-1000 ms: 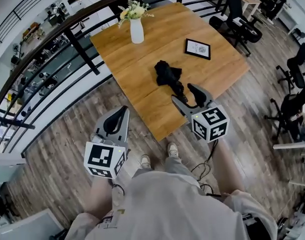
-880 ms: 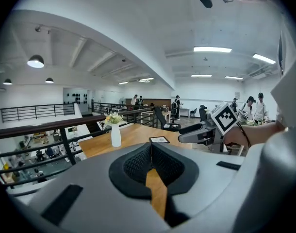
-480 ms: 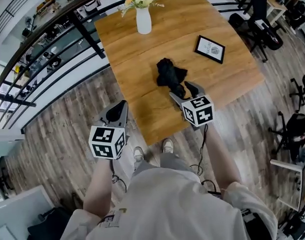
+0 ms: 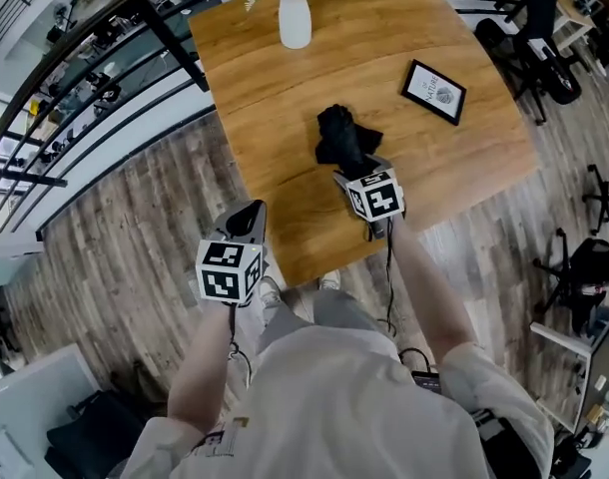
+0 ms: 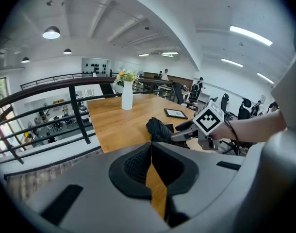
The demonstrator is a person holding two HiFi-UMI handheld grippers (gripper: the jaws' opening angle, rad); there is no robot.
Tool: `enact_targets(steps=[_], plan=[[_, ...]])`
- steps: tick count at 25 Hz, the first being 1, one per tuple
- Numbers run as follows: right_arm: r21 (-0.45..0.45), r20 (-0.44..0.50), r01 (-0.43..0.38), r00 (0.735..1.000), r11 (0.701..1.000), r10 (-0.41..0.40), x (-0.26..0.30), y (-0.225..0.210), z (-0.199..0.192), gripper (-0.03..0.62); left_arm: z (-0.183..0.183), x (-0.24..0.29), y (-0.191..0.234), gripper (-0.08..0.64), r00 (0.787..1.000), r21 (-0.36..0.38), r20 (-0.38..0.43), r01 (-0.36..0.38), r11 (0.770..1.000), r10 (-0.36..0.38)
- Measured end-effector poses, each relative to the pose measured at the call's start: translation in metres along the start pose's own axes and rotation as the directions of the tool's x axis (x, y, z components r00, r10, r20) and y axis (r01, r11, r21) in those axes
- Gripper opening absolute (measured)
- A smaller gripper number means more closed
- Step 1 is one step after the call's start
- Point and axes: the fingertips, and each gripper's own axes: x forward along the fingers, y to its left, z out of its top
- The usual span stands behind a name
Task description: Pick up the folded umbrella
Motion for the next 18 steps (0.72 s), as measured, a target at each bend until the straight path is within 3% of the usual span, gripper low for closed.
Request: enact_targets(steps=[5, 13, 18], plan=[[0.009, -0.053, 0.071, 0.996, 0.997, -0.07, 0.03, -0.017, -0.015, 0.348, -0.029, 0.009, -0.002, 0.018, 0.997, 0.039, -0.074, -0.006, 0.999, 0.009], [0.037, -0.133, 0.165, 0.978, 0.986, -0.159, 0.062, -0.037, -0.042, 0.351, -0.044, -0.002, 0.004, 0.02, 0.996, 0.02, -0.089, -0.008, 1.0, 0.009], [0.072, -0.178, 0.177, 0.971, 0.982, -0.161, 0.062, -0.042, -0.045, 0.293, -0.048, -0.018, 0.011, 0.02, 0.997, 0.005, -0.074, -0.02, 1.0, 0.02]])
